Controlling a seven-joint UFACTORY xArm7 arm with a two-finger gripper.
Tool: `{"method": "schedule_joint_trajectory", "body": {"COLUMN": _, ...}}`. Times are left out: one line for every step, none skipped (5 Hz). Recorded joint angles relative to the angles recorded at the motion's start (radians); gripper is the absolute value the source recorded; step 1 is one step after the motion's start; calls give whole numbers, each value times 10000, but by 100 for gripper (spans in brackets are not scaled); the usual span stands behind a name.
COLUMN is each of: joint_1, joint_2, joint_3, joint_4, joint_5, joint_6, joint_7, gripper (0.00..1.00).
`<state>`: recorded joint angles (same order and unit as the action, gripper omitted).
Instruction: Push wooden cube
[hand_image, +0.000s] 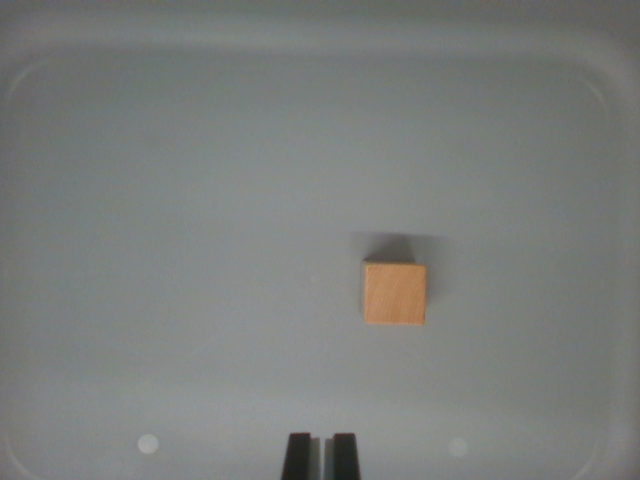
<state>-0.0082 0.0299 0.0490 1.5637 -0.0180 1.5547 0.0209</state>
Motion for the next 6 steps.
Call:
{"method": "schedule_joint_trajectory", "body": {"joint_1": 0, "joint_2": 0, "joint_3": 0, "joint_4": -3, "joint_5": 0, "joint_6": -3, "joint_7": 0, "gripper": 0}}
{"method": "schedule_joint_trajectory", "body": {"joint_1": 0, "joint_2": 0, "joint_3": 0, "joint_4": -3, "joint_5": 0, "joint_6": -3, "joint_7": 0, "gripper": 0}}
{"method": "schedule_joint_trajectory", "body": {"joint_1": -3, "joint_2": 8, "joint_3": -5, "joint_4": -50, "joint_5": -4, "joint_6": -54, "joint_7": -3, "gripper": 0}}
{"method": "schedule_joint_trajectory", "body": {"joint_1": -3, "joint_2": 8, "joint_3": -5, "joint_4": -50, "joint_5": -4, "joint_6": -54, "joint_7": -3, "gripper": 0}}
{"method": "schedule_joint_trajectory", "body": {"joint_1": -9, "joint_2": 26, "joint_3": -16, "joint_4": -155, "joint_5": -11, "joint_6": -167, "joint_7": -9, "gripper": 0}}
{"method": "schedule_joint_trajectory", "body": {"joint_1": -9, "joint_2": 26, "joint_3": -16, "joint_4": -155, "joint_5": -11, "joint_6": -167, "joint_7": -9, "gripper": 0}}
